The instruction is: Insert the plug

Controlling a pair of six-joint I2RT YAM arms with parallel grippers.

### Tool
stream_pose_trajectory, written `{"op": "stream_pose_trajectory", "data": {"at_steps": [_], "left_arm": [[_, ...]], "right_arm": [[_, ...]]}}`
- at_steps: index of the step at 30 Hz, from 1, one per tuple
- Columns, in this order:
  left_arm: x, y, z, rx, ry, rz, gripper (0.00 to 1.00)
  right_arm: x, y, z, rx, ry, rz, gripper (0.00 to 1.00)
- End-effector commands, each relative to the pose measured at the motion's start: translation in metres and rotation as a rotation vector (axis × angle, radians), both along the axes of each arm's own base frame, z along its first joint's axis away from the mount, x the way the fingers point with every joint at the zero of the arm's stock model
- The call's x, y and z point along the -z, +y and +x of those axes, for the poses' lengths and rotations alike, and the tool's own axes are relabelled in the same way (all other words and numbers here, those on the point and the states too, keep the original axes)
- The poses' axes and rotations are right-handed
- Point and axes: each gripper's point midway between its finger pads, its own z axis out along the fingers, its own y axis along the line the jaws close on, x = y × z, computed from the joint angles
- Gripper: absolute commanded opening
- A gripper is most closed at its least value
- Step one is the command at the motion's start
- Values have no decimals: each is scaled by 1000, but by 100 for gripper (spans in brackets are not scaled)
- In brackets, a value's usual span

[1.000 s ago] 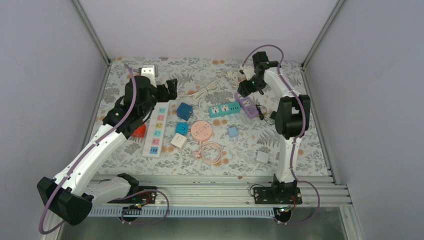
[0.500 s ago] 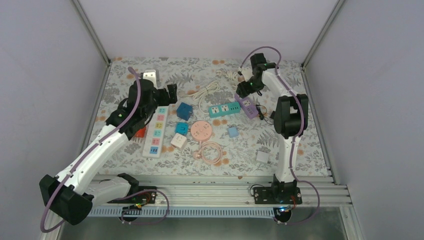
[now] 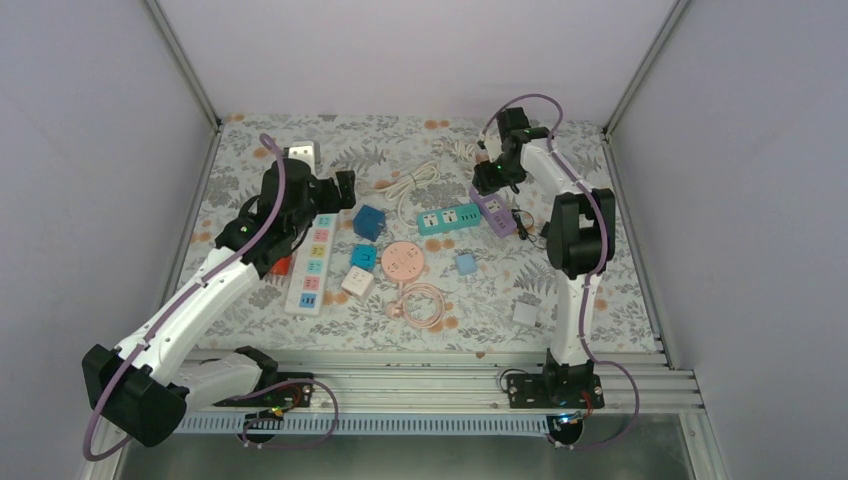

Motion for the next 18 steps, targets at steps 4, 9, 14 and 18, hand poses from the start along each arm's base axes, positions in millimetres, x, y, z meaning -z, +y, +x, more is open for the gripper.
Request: {"op": "stream_pose_trajectory", "data": {"at_steps": [4,9,14,18], "left_arm": [[-1,7,0,-36,-12,0,100],[-3,8,1,-40,-17,4,100],[-3,10,1,-47,-20,12,100],[-2,10,1,-48,-17,18,100]], "right_arm": [[23,7,-7,122,40,-3,22],[9,9,-2,165,-19,9,23],[21,7,-5,199,3,-8,23],[23,4,-5,233,3,-21,24]]}}
